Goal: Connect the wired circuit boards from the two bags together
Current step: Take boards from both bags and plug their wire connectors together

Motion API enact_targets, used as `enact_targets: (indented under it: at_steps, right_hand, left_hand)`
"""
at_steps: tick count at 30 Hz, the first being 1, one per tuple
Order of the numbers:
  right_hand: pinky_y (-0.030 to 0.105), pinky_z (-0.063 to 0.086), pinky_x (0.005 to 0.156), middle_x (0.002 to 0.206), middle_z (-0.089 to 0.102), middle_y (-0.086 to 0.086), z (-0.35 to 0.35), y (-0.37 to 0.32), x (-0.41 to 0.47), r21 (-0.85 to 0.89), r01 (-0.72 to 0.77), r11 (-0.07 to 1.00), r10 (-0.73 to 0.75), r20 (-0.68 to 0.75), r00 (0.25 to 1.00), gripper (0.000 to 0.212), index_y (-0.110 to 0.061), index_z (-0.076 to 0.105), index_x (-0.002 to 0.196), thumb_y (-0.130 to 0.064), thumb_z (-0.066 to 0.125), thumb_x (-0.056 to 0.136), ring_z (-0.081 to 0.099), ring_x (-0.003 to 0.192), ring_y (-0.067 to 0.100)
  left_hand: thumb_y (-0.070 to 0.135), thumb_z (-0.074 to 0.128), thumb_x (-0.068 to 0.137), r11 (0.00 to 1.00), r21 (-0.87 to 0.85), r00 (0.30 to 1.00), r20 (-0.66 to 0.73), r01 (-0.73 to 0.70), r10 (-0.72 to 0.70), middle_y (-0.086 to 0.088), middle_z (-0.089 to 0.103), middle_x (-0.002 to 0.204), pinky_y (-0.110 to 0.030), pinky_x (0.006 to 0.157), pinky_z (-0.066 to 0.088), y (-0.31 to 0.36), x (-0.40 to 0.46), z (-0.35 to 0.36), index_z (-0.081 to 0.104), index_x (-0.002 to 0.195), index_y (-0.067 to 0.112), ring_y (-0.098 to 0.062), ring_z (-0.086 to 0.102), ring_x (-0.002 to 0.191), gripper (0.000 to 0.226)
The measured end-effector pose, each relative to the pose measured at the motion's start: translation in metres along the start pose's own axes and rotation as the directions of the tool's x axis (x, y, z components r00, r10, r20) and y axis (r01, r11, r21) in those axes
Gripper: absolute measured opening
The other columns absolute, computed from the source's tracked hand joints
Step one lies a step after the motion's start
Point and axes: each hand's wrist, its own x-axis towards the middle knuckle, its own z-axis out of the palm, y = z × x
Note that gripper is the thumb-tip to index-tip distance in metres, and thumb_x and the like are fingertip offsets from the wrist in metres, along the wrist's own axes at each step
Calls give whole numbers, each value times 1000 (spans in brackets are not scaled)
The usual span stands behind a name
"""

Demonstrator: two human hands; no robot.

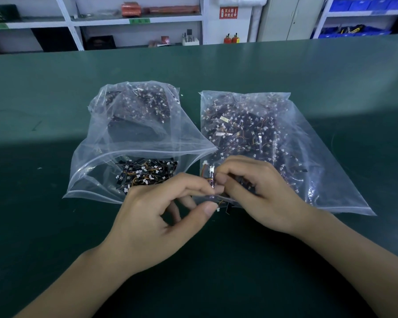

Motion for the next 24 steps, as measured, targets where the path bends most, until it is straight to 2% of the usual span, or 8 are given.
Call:
enact_targets:
  at_steps: [4, 8, 9, 12, 13, 16, 19, 24]
  right_hand:
    - [29, 48, 77, 88, 68, -15, -1, -2, -3, 120, -111, 987, 112, -3, 994, 30, -36, 67, 109, -20, 43, 113, 63, 82, 17]
    - [51, 49, 71, 86, 69, -1, 0, -5, -2, 201, -136, 970, 143, -18, 990, 31, -16, 72, 108, -35, 48, 111, 59, 73, 30]
    - [50, 49, 68, 85, 69, 3, -1, -6, -2, 210, -126, 969, 134, -23, 991, 30, -13, 72, 105, -35, 52, 110, 60, 73, 32]
    - [27, 44, 61, 78, 66, -2, -1, -7, -2, 214, -68, 974, 82, -55, 995, 21, -16, 71, 93, -28, 62, 107, 56, 67, 14]
    - [24, 43, 62, 77, 64, -4, -1, -7, -2, 214, -60, 975, 75, -61, 995, 18, -17, 71, 91, -25, 64, 106, 54, 66, 10]
    - [29, 44, 60, 75, 63, -7, 0, -5, -2, 216, -47, 975, 66, -80, 995, 14, -14, 72, 93, -20, 66, 104, 54, 65, 12]
    - [32, 46, 60, 76, 65, -10, 0, -3, -2, 206, -53, 977, 76, -105, 992, 11, -13, 74, 96, -21, 69, 102, 57, 65, 14]
    - [22, 45, 62, 78, 65, -19, 2, -4, -1, 162, -24, 986, 45, -123, 991, 7, -16, 74, 95, -19, 71, 100, 60, 66, 12]
  left_hand:
    - [22, 77, 95, 998, -35, 998, -26, 48, -49, 13, 79, 91, -27, 56, 57, -5, -1, 2, 74, 99, 21, -8, 77, 78, 6]
    - [25, 72, 97, 993, -57, 994, 27, 107, -106, 14, 79, 91, -28, 57, 56, -10, -1, 2, 68, 103, 28, -13, 77, 79, 8]
    - [26, 70, 97, 991, -52, 992, 42, 122, -120, 15, 78, 92, -29, 56, 56, -11, -1, 2, 65, 103, 30, -14, 77, 78, 9]
    - [30, 68, 98, 985, -45, 985, 56, 165, -162, 16, 78, 93, -36, 56, 55, -15, -3, 2, 61, 104, 32, -18, 75, 76, 10]
    - [31, 68, 97, 982, -53, 983, 47, 180, -178, 15, 79, 93, -37, 56, 55, -17, -3, 2, 62, 105, 33, -18, 75, 77, 10]
    - [35, 70, 97, 969, -100, 974, 11, 228, -228, 10, 80, 93, -35, 56, 58, -20, -2, 2, 67, 110, 32, -19, 76, 78, 14]
    - [28, 74, 101, 948, -159, 959, -19, 276, -282, 6, 80, 95, -27, 54, 59, -23, 0, 1, 76, 112, 32, -20, 76, 78, 12]
    - [35, 72, 100, 916, -246, 934, -84, 318, -347, -1, 79, 95, -27, 52, 60, -24, 2, 0, 79, 104, 31, -22, 75, 73, 9]
